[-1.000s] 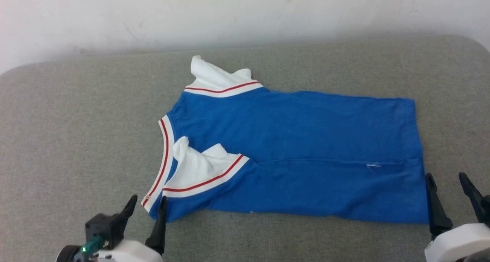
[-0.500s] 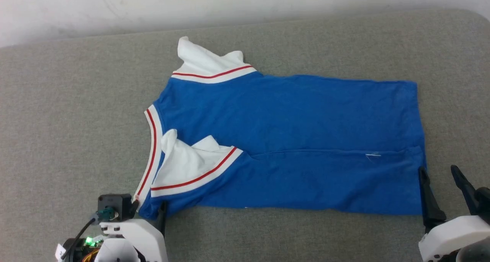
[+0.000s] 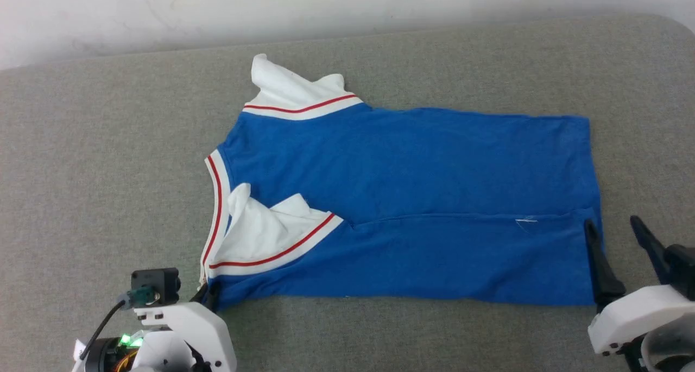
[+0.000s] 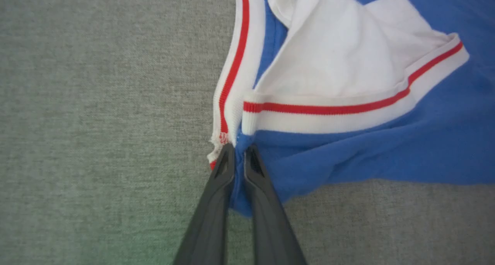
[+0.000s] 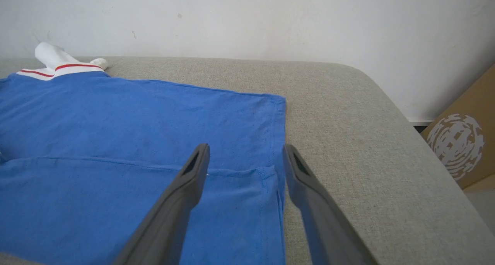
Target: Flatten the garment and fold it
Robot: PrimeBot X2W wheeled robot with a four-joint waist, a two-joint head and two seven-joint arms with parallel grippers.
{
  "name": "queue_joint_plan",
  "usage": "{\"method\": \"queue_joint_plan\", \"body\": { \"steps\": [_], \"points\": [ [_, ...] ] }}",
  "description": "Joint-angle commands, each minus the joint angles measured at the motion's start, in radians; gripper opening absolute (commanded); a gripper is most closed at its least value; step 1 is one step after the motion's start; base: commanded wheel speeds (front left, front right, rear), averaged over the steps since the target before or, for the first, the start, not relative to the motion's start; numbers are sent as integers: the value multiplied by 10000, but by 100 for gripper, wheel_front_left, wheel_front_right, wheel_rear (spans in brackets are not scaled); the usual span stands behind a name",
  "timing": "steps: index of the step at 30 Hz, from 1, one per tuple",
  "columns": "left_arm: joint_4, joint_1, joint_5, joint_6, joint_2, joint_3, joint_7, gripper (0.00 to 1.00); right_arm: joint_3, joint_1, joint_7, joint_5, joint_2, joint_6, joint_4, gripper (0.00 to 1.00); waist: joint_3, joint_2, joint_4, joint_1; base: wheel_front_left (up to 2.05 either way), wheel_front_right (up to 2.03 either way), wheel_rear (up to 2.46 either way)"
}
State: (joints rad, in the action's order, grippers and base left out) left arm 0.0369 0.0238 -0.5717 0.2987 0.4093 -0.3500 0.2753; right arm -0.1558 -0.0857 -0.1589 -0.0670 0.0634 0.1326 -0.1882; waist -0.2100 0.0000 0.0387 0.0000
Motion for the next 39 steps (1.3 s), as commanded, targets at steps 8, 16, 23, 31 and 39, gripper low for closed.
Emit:
{"method": "queue_joint_plan", "body": {
  "steps": [8,16,23,31,39],
  "points": [
    [-323,-599,-352,39,11,548,-587,0,-493,15,-1328,-648,802,-19,29,100,-16,0,93,0,0,0,0],
    [-783,-570,-327,58,30,548,-715,0,-923,-508,-2438,-972,763,-19,834,100,-347,0,18,0,0,0,0],
    [-907,-385,-286,42,98,521,-701,0,-579,-91,-2407,-1212,616,-19,1832,100,-517,0,48,0,0,0,0],
    [-875,-249,-372,15,5,545,-849,0,-517,403,-2368,-1337,671,-19,2460,0,-544,0,25,0,0,0,0],
    [-1172,-524,-847,43,-136,800,-865,0,-810,399,-2308,-1349,790,-19,1910,0,-155,0,-18,0,0,0,0]
  ]
}}
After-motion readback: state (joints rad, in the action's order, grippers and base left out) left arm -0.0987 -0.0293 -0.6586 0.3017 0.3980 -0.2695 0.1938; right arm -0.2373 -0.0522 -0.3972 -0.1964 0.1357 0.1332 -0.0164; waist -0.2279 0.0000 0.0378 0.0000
